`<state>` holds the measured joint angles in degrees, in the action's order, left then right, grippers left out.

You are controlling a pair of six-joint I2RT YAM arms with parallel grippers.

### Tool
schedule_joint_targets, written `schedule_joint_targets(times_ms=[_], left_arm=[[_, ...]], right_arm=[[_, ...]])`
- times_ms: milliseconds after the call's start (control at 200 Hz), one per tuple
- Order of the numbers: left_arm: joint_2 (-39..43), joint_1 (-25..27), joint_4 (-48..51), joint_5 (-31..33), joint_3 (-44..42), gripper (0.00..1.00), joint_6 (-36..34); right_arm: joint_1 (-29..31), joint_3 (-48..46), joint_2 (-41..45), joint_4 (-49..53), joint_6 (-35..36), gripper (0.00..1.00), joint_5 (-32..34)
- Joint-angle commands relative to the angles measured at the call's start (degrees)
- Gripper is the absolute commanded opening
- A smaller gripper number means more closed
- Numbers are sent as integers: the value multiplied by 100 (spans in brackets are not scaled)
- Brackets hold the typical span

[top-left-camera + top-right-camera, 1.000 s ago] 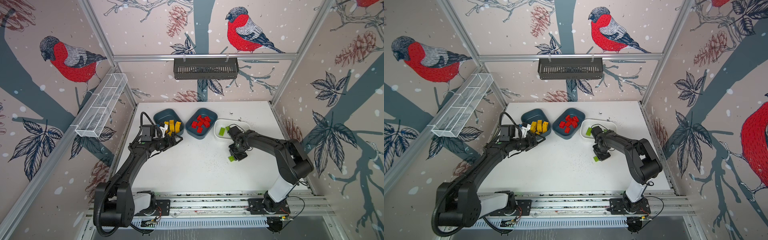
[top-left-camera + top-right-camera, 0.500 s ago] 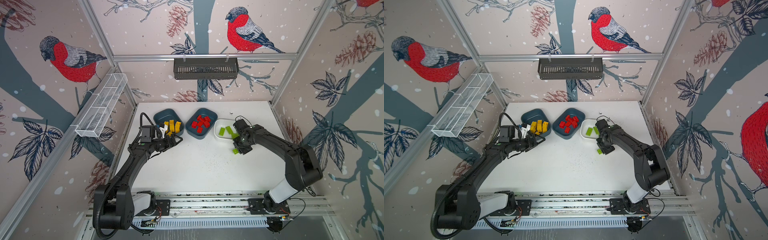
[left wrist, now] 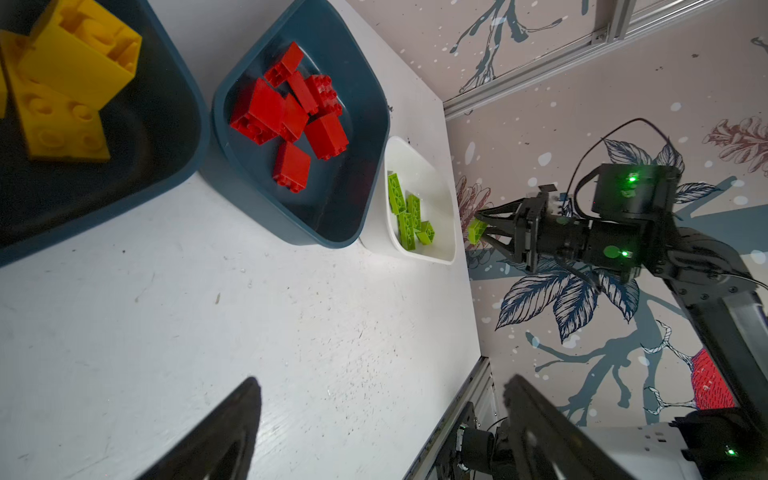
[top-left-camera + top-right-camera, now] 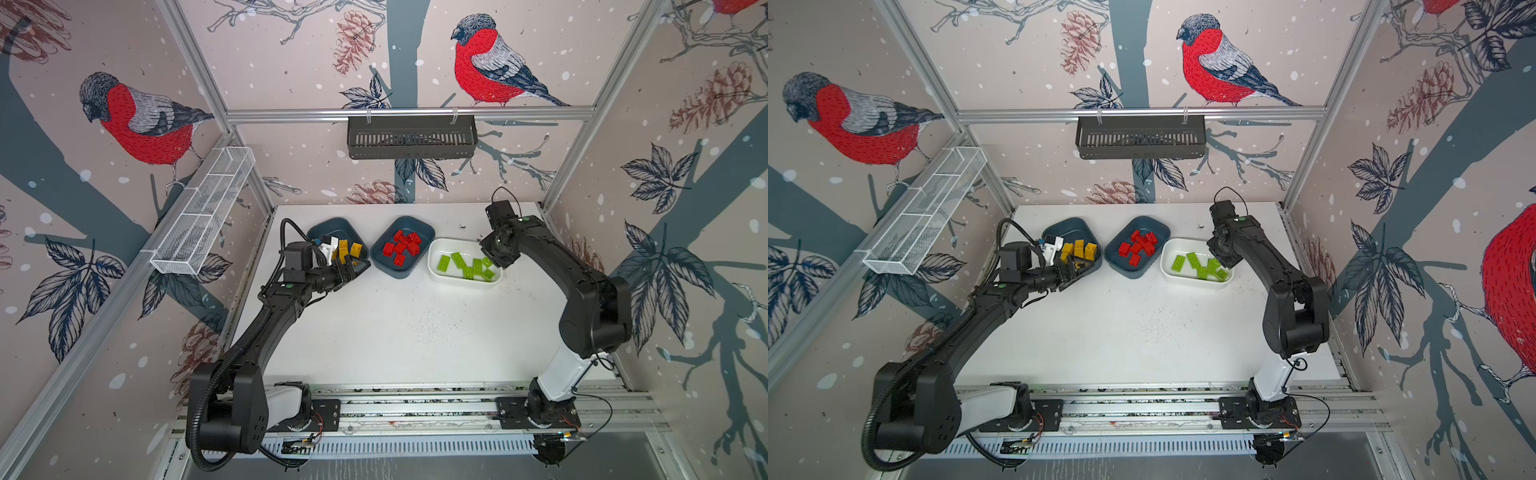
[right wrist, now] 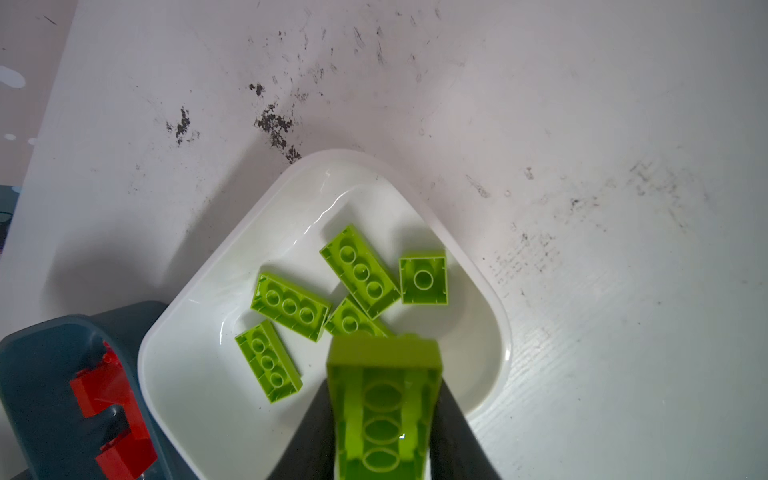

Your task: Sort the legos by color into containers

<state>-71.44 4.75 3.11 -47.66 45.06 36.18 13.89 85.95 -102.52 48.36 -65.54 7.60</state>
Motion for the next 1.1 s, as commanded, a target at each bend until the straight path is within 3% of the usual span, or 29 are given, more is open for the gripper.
schedule_joint_targets(times_ms=[0,230,330,540,720,861,1006,1096], left_arm=[[-118,51,-500,-59,163,91,171],[-350,87,-481,-29,372,91,103],[-381,87,-437,2,392,91,52],[-509,87,-435,-9,415,91,-5],[-646,89,-269,11,586,91,-177],[-772,29,385,373,991,91,-729],[-898,-188,1585,1695,1575,92,-1826],[-831,-492,1719,2533,1544,92,-2252]], right_arm=[[-97,114,-323,-328,413,30,-392],[101,741,-1199,-545,735,33,-561],[109,724,-1306,-692,689,40,-711],[105,720,-1328,-797,672,60,-817],[29,596,-928,-773,869,64,-838],[-121,225,-260,-948,1663,71,-879],[-413,-526,580,-1503,3036,81,-823],[-499,-1219,1188,-2160,4141,86,-518]])
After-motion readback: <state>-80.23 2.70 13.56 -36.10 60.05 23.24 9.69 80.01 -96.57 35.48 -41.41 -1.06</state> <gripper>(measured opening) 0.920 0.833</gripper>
